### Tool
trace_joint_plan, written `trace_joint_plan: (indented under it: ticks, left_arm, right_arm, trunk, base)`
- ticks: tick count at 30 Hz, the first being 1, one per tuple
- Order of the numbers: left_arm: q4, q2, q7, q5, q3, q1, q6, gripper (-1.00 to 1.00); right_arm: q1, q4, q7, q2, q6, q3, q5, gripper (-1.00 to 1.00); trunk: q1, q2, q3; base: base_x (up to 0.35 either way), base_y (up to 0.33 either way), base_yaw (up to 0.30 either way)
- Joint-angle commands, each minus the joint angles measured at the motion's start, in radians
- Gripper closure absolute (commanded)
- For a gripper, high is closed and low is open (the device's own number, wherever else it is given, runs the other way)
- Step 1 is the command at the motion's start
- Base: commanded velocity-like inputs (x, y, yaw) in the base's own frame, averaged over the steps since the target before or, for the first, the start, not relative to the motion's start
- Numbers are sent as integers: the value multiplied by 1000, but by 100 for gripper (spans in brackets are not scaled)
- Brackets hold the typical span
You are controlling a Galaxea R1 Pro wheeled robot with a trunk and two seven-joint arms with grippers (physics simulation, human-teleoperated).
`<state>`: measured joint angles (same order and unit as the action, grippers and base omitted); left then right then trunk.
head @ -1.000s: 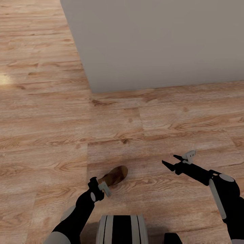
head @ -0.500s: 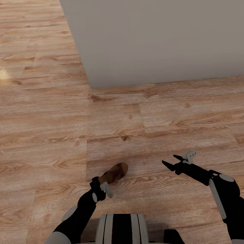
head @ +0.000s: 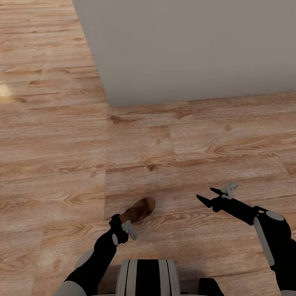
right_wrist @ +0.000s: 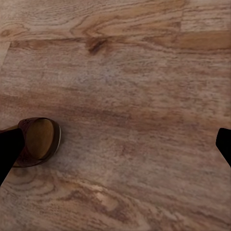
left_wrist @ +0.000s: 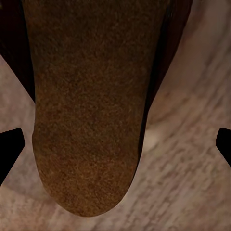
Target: Pick up the two gym shoes and the two sandals from the corridor floor and place them onto the hallstand (shoe rack) in the corridor, making sure they are on the rack and not on the floor. Arrange them so the two gym shoes are next to each other and the two sandals are next to each other.
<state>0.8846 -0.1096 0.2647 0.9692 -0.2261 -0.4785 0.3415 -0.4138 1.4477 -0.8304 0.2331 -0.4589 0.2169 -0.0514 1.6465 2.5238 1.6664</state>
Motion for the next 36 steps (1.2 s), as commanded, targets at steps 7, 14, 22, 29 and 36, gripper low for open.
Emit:
trace_joint_plan:
  ticks: [7, 14, 22, 29, 36]
  left_arm:
    - [2, 4, 2, 9, -3, 1, 4, -100]
    - [2, 6, -4, 9, -4, 1, 4, -100]
    - [2, 5, -7, 11, -3, 1, 6, -100]
    - [10, 6, -7, 11, -3, 1, 7, -100]
    - [15, 7, -7, 11, -3, 1, 7, -100]
  right_arm:
    - [0, 0, -3, 0, -8, 1, -5, -100]
    - [0, 0, -3, 0, -8, 1, -5, -100]
    - [0, 0, -3, 0, -8, 1, -5, -100]
    - [0, 0, -3, 0, -8, 1, -5, -100]
    - [0, 0, -3, 0, -8, 1, -5, -100]
  trunk:
    - [0, 0, 1]
    - [1, 1, 13]
    - [2, 1, 24]
    - [2, 1, 25]
    - [3, 2, 36]
  base:
    - [0, 0, 0]
    - [0, 0, 0]
    - [0, 0, 0]
    - [0, 0, 0]
    - [0, 0, 0]
